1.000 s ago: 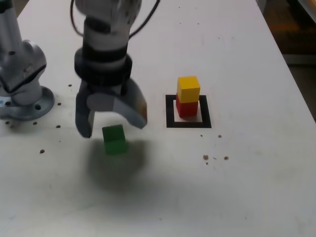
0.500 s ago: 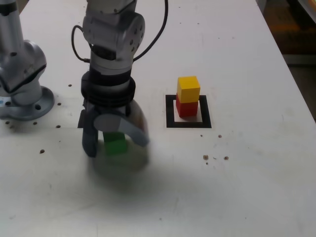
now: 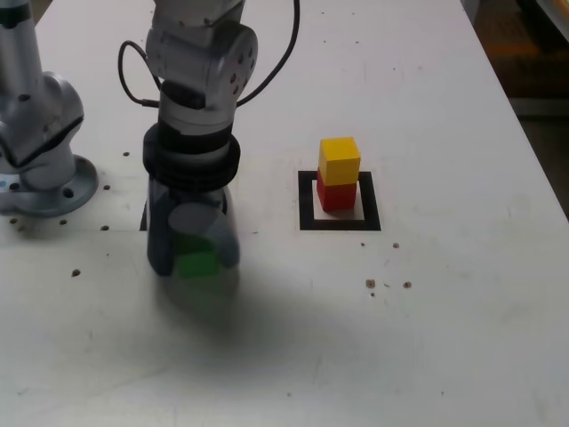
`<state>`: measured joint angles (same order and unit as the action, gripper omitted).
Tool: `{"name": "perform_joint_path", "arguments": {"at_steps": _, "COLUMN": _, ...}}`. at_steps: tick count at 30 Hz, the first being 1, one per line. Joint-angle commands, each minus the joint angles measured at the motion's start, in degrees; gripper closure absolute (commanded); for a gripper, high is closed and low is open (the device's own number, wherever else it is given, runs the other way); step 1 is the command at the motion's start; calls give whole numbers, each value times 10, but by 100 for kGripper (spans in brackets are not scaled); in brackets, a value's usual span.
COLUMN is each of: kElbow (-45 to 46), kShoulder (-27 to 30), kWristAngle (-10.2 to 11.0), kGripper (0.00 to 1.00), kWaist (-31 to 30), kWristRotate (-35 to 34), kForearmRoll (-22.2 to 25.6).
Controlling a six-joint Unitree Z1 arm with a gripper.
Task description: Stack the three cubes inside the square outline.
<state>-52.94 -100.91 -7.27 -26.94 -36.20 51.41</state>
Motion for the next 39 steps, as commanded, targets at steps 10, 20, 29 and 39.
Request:
{"name": "perform_joint_path", "arguments": {"at_steps": 10, "kElbow": -297, "kShoulder": 37, "kWristAngle": 118, "kGripper": 84, "kWaist": 27, "kWristRotate": 63, "kForearmRoll": 333}}
{"name": "perform_joint_path", "arguments": {"at_steps": 20, "kElbow": -508, "kShoulder": -26, "kWristAngle": 143, "kGripper": 85, "kWaist": 154, "kWristRotate": 271, "kForearmRoll": 420}}
{"name": "perform_joint_path", "arguments": {"at_steps": 29, "kElbow": -574, "kShoulder": -90, "kWristAngle": 123, "kGripper": 85, "kWaist": 181, "kWristRotate": 305, "kForearmRoll": 425}}
{"name": "perform_joint_path", "arguments": {"at_steps": 39, "kElbow": -576, "kShoulder": -127, "kWristAngle": 114, "kGripper": 85, "kWaist": 186, "kWristRotate": 305, "kForearmRoll": 424}}
